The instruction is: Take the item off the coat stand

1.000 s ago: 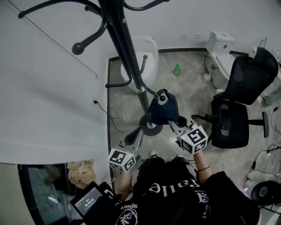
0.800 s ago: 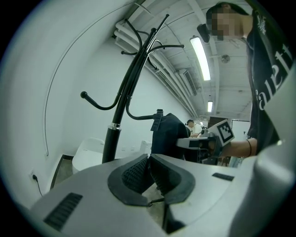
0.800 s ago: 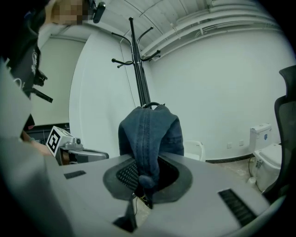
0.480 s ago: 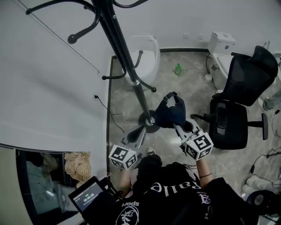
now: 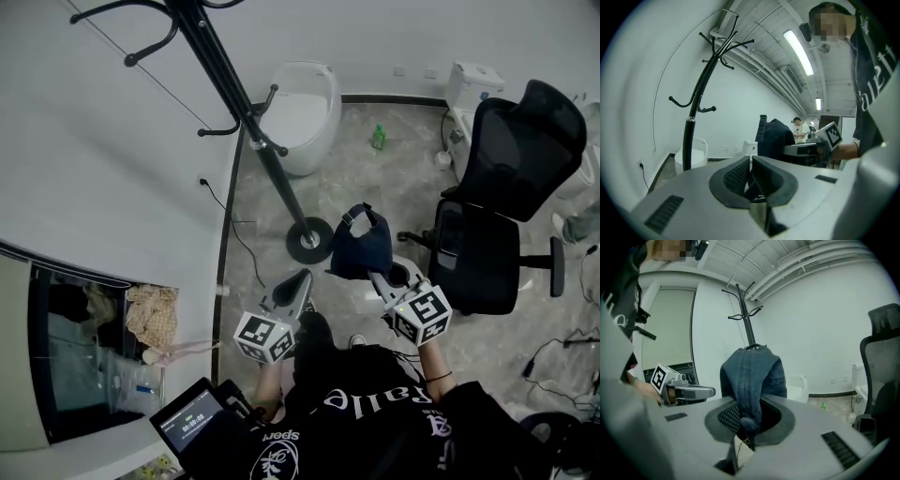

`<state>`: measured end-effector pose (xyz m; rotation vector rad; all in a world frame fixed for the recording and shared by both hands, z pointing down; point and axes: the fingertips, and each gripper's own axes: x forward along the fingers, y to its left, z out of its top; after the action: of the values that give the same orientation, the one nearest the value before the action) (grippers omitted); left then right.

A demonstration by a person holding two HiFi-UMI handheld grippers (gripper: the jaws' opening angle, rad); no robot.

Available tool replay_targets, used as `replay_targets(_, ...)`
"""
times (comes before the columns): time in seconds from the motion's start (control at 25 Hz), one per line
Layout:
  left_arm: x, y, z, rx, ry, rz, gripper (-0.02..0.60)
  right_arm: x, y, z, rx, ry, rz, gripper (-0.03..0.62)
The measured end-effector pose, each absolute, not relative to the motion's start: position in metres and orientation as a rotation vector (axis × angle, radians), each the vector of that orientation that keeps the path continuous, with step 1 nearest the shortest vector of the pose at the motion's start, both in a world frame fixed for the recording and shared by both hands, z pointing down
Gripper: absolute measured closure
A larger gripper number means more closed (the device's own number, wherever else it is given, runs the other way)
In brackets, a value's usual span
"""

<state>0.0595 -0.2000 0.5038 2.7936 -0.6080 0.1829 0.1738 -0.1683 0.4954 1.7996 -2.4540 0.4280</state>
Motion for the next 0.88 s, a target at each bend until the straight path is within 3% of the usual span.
replay_targets(0.32,0.06,-0.129,0.512,2.765,-0.666,0.253,0.576,0.188,-0.102,0.513,1.76,-2.452,0.489,0.546)
replay_targets(0.88,0.034,-0.1,0.504,2.78,-0.695,0.288,0.576,0.163,-0.067,0.532,1.736,-2.443,0.575,0.546)
